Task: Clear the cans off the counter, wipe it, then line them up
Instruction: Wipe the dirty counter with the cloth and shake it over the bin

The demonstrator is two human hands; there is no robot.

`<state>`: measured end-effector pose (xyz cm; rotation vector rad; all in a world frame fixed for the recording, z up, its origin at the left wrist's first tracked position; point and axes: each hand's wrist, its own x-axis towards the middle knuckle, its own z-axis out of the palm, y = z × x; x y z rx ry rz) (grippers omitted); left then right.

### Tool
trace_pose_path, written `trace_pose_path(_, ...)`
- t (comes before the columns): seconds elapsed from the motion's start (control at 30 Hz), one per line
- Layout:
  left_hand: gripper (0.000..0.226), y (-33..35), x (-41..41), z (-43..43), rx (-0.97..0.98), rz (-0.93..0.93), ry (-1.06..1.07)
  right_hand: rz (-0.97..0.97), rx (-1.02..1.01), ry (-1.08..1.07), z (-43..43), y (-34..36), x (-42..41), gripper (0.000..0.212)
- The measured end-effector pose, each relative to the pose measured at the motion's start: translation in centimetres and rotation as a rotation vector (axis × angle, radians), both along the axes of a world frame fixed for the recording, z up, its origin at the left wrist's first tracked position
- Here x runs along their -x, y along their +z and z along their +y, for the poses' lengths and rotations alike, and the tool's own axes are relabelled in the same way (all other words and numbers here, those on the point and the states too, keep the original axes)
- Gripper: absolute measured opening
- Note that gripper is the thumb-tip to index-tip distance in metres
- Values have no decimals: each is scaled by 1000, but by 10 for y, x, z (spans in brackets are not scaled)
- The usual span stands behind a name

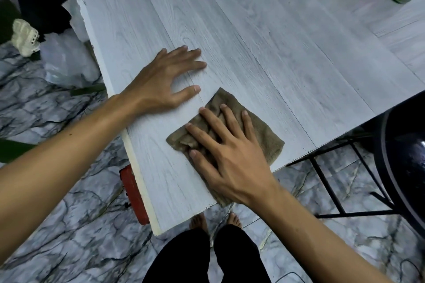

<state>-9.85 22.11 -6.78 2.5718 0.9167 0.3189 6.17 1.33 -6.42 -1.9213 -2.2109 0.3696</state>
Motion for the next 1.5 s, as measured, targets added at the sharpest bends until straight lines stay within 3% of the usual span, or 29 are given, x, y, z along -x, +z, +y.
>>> trace_pose_path(0.43, 61, 0, -32, -3, -14, 32, -61, 8, -18, -269, -30, 0, -74, 56)
trace_pose_path(0.87, 56, 4, -84, 23, -1, 49, -28, 79, 32, -471, 48, 5, -157, 57)
trace_pose_path(1.3, 50, 4, -86, 36, 68, -33, 67, 100, -7, -291, 110, 5, -142, 54)
trace_pose_path(1.5, 49, 3, -86, 37, 80, -70, 100, 112, -16, -68, 98, 6, -97, 54)
